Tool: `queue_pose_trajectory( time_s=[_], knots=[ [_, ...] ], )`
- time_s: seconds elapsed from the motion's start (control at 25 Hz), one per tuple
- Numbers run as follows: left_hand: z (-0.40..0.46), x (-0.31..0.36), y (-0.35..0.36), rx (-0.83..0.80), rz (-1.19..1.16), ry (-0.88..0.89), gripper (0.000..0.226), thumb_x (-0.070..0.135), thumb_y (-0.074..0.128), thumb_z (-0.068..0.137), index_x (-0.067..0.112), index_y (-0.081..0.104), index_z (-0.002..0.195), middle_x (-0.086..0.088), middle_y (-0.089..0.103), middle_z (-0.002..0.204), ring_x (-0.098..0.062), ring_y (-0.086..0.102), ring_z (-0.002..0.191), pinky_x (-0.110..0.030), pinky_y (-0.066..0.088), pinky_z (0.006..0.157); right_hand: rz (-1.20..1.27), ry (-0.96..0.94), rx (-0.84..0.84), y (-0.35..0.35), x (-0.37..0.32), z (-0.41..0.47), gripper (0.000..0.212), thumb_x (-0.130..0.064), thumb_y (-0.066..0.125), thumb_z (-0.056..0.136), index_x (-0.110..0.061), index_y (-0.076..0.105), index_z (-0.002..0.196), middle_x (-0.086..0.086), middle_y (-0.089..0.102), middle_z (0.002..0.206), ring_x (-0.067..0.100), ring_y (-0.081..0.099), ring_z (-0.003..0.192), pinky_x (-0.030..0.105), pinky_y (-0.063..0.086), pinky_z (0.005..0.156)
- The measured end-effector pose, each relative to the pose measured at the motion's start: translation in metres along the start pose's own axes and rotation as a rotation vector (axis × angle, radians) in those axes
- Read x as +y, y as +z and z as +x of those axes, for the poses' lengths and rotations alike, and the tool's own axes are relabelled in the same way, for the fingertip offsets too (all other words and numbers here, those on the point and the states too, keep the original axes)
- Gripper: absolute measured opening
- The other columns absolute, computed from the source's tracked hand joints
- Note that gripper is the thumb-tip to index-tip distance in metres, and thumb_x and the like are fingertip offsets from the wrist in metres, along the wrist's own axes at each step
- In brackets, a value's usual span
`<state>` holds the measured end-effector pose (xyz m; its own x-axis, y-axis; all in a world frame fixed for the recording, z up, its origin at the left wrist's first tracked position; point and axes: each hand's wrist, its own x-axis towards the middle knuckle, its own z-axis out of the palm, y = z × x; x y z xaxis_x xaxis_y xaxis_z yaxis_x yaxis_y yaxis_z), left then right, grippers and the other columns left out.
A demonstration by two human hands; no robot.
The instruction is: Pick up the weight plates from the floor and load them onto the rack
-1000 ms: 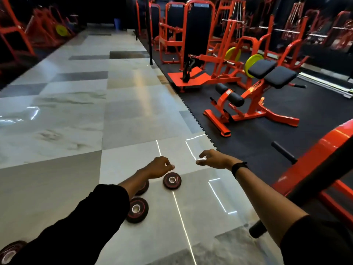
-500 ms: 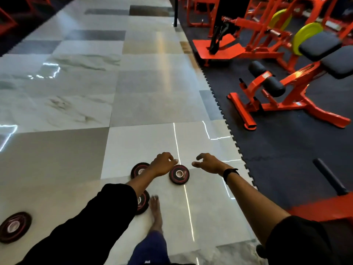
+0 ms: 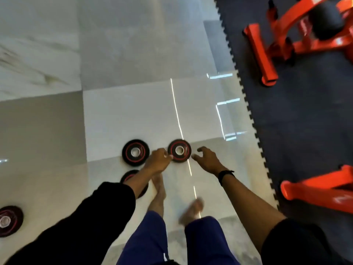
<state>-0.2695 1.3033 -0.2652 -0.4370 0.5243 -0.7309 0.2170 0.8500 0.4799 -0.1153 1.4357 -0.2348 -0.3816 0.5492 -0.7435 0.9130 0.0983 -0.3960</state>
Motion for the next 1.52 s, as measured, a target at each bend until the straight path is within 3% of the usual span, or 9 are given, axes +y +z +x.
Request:
queue_pose_trajectory(
  time_s=[0.16,0.44,0.6,0.76,1.0,1.12,1.36,1.52],
  knots=[
    [0.118,-0.024,0.043,-0.061,0.070,-0.081,0.041,0.041,0.063,0.089,0.014,0.059,0.120,-0.010,0.065,0.120,-0.030,0.061,0.114,-0.042,0.049,0.097,0.057,0.111,-0.073,0.044,0.038,0.123,0.054,-0.041,0.061,0.091,-0.004,0.050,0.128,0.017,0.054,0.133,0.034,0.049,0.125,0.048,0.039,0.105],
    [0.363,-0.116,0.189,-0.055,0.219,-0.108,0.060,0.035,0.068,0.086,0.010,0.043,0.135,-0.014,0.047,0.137,-0.033,0.048,0.126,-0.043,0.043,0.098,0.114,0.315,0.015,0.187,0.140,0.380,0.075,-0.040,0.064,0.088,-0.008,0.027,0.145,0.020,0.032,0.148,0.040,0.031,0.137,0.054,0.031,0.109],
    [0.458,-0.148,0.260,0.061,0.236,-0.163,0.082,0.039,0.080,0.074,0.010,0.035,0.137,-0.012,0.041,0.138,-0.031,0.045,0.127,-0.041,0.047,0.092,0.090,0.381,0.107,0.260,0.181,0.480,0.098,-0.040,0.078,0.075,-0.012,0.019,0.148,0.019,0.024,0.148,0.040,0.029,0.136,0.055,0.039,0.101],
    [0.501,-0.160,0.295,0.251,0.307,-0.216,0.098,0.041,0.088,0.057,0.012,0.034,0.133,-0.010,0.037,0.137,-0.032,0.045,0.123,-0.038,0.055,0.084,-0.001,0.356,0.254,0.288,0.200,0.513,0.101,-0.044,0.083,0.059,-0.019,0.028,0.141,0.014,0.030,0.139,0.037,0.035,0.125,0.044,0.046,0.084],
    [0.463,-0.128,0.254,0.053,0.220,-0.395,0.090,0.049,0.085,0.055,0.008,0.048,0.125,-0.009,0.045,0.132,-0.031,0.056,0.116,-0.034,0.050,0.085,0.076,0.403,-0.008,0.225,0.186,0.484,0.094,-0.033,0.086,0.062,-0.015,0.032,0.137,0.017,0.029,0.141,0.039,0.035,0.129,0.048,0.046,0.097],
    [0.397,-0.098,0.219,0.002,0.133,-0.411,0.082,0.042,0.085,0.056,0.008,0.051,0.122,-0.009,0.054,0.125,-0.028,0.058,0.112,-0.034,0.053,0.085,0.136,0.348,-0.013,0.179,0.158,0.417,0.089,-0.028,0.087,0.061,-0.010,0.036,0.132,0.016,0.039,0.135,0.038,0.048,0.121,0.046,0.049,0.095],
    [0.245,-0.001,0.123,-0.051,0.159,-0.200,0.074,0.040,0.083,0.060,0.010,0.049,0.119,-0.003,0.055,0.108,-0.024,0.056,0.103,-0.036,0.052,0.081,0.319,0.350,0.080,0.085,0.104,0.244,0.084,-0.030,0.085,0.056,-0.012,0.039,0.125,0.013,0.058,0.122,0.034,0.060,0.107,0.048,0.053,0.090],
    [0.173,0.042,0.089,-0.140,0.232,0.003,0.082,0.034,0.087,0.061,0.009,0.045,0.126,-0.012,0.055,0.123,-0.029,0.055,0.114,-0.041,0.053,0.089,0.457,0.407,0.253,0.061,0.089,0.141,0.091,-0.044,0.084,0.045,-0.016,0.038,0.118,0.011,0.062,0.117,0.035,0.061,0.107,0.052,0.051,0.093]
  ],
)
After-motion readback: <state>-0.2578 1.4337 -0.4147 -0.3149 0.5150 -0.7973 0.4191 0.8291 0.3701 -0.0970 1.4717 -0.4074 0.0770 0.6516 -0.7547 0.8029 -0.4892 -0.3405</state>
